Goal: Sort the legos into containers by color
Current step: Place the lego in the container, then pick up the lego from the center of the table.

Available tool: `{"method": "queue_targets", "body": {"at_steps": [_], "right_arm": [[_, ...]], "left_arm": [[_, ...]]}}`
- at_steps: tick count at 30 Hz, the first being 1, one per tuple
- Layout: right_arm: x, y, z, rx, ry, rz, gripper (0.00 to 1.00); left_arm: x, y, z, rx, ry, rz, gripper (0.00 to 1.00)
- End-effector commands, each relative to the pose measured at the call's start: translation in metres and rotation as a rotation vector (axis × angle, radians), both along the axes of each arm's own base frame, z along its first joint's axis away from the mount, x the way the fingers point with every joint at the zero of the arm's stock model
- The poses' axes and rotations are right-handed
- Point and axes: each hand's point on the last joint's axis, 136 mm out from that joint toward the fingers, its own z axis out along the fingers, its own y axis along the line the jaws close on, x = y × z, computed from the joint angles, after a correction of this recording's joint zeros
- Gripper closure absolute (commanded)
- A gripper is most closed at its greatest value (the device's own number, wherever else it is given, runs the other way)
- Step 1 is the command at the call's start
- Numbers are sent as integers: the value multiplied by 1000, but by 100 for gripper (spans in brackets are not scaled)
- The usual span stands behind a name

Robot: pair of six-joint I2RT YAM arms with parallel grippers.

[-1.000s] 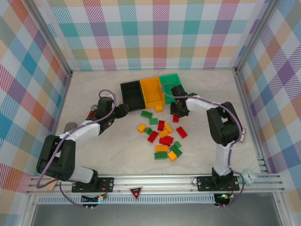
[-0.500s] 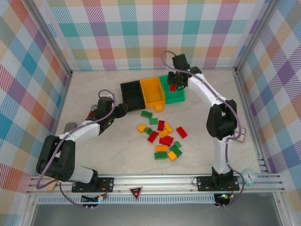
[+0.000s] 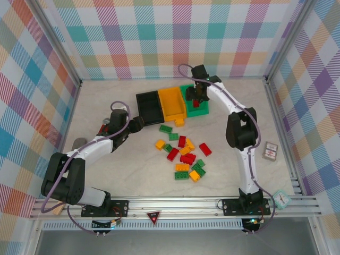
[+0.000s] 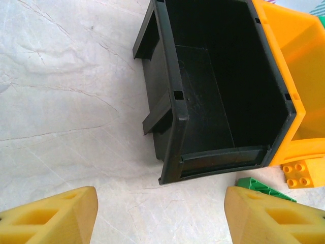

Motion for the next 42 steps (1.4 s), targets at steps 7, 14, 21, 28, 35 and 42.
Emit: {"method": "queue_targets", "body": {"at_steps": [7,14,21,28,35,42], "right_arm": [[-117,46,7,143,52,240,34],[-174,101,-21,126,75,444,33],[-162,138,-29,106,72,543,27],[-137,144,-53,-57,36,577,27],[-136,145,-70,-114,66,613,28],[-148,152,-86,-95,94,612,32]], "left_arm": [[0,7,-2,-27,-2,39,33],[1,7,-5,-36,14,42,33],[-3,35,-11,-60,25,164,33],[-3,45,-20,-142,50,196,33],[-1,42,-23,-163,60,183,34],[-1,41,-21,-167,54,179,33]]}}
